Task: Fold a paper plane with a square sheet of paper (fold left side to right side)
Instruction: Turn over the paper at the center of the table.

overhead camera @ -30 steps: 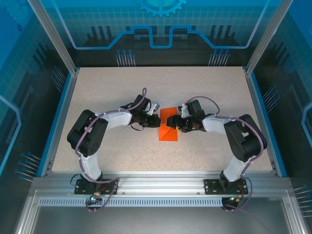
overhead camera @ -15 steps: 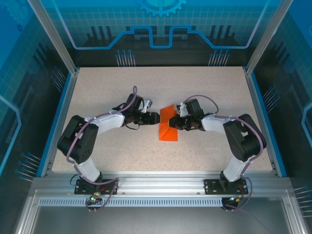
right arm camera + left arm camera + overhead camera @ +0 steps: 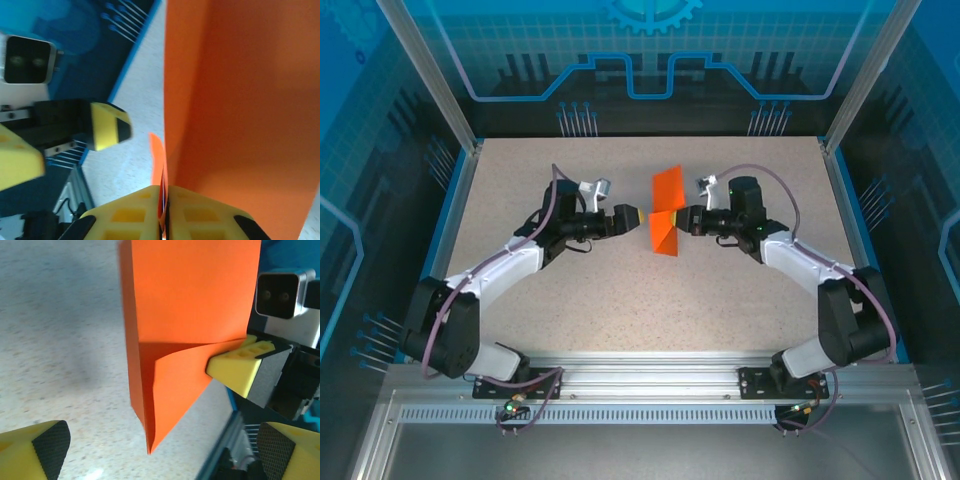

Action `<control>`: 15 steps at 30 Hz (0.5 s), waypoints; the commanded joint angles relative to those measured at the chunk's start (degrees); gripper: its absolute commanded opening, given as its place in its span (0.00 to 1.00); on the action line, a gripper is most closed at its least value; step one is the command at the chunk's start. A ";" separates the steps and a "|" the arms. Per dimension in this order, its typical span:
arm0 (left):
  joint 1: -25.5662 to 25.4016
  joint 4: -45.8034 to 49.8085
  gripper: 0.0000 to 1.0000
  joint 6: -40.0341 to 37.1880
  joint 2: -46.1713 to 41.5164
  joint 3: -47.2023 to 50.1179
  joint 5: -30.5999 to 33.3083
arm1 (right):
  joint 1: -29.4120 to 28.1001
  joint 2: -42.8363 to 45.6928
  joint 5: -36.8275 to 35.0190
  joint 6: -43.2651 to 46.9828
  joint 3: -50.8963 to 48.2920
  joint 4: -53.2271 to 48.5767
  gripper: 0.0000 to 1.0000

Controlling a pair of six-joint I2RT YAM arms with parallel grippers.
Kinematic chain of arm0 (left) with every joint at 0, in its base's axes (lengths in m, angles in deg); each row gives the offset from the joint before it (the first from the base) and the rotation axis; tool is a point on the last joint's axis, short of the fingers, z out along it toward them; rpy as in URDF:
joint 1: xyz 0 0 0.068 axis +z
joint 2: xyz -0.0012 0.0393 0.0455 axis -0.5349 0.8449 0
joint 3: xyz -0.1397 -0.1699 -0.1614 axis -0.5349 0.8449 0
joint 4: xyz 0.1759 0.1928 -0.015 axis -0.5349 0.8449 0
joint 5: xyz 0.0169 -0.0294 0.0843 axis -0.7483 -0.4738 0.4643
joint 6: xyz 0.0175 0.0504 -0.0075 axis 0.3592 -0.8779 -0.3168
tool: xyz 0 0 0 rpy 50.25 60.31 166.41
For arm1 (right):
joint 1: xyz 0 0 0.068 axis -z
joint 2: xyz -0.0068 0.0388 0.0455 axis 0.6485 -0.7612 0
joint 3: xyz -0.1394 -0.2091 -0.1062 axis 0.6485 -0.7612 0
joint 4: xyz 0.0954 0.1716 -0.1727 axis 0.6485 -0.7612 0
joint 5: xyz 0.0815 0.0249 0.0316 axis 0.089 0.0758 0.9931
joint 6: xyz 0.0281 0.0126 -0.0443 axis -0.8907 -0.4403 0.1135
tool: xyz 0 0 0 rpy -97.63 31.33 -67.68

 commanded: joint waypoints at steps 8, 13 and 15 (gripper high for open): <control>-0.46 -9.61 0.99 5.69 -3.08 -2.36 -12.37 | -0.29 5.19 9.86 -4.55 4.35 9.84 0.13; -2.31 -10.17 0.99 5.15 -2.87 -3.96 -13.86 | -1.21 4.53 10.42 -9.02 4.26 14.26 0.13; -2.72 -10.12 0.99 5.06 -2.62 -4.31 -13.77 | -1.45 4.07 10.50 -10.67 3.95 15.88 0.13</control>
